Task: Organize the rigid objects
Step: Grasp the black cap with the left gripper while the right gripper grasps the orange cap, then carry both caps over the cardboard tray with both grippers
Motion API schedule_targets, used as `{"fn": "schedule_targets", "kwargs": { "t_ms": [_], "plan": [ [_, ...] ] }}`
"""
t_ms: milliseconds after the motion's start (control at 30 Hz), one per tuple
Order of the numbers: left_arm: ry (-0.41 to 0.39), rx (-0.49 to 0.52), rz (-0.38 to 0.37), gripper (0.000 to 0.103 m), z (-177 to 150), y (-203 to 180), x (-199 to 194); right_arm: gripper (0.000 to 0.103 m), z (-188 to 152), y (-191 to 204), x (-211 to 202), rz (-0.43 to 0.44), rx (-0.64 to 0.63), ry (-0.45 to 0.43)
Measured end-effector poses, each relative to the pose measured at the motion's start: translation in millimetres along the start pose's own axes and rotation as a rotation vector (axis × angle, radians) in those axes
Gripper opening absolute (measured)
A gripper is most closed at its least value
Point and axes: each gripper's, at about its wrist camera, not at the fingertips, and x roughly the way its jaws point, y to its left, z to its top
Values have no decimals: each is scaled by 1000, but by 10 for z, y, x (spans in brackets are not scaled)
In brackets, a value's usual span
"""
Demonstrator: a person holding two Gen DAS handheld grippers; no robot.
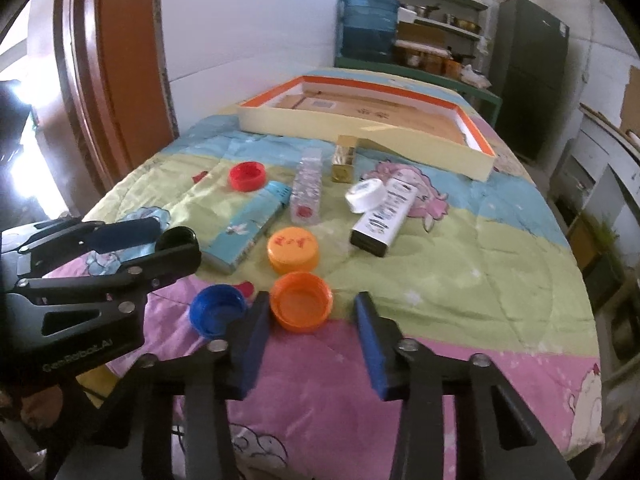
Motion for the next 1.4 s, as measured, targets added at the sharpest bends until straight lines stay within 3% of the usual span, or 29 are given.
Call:
{"fn": "schedule_targets", "kwargs": {
  "t_ms": [167,633,1400],
  "plan": [
    [-2,-40,-38,31,15,64,-2,30,6,-8,-8,9,6,7],
    [-42,-49,-65,30,106,49,-150,30,15,-274,-159,32,126,-24],
    [-104,-45,-21,30,558,13,-366,30,360,-503,-465,5,113,-124]
  ]
}}
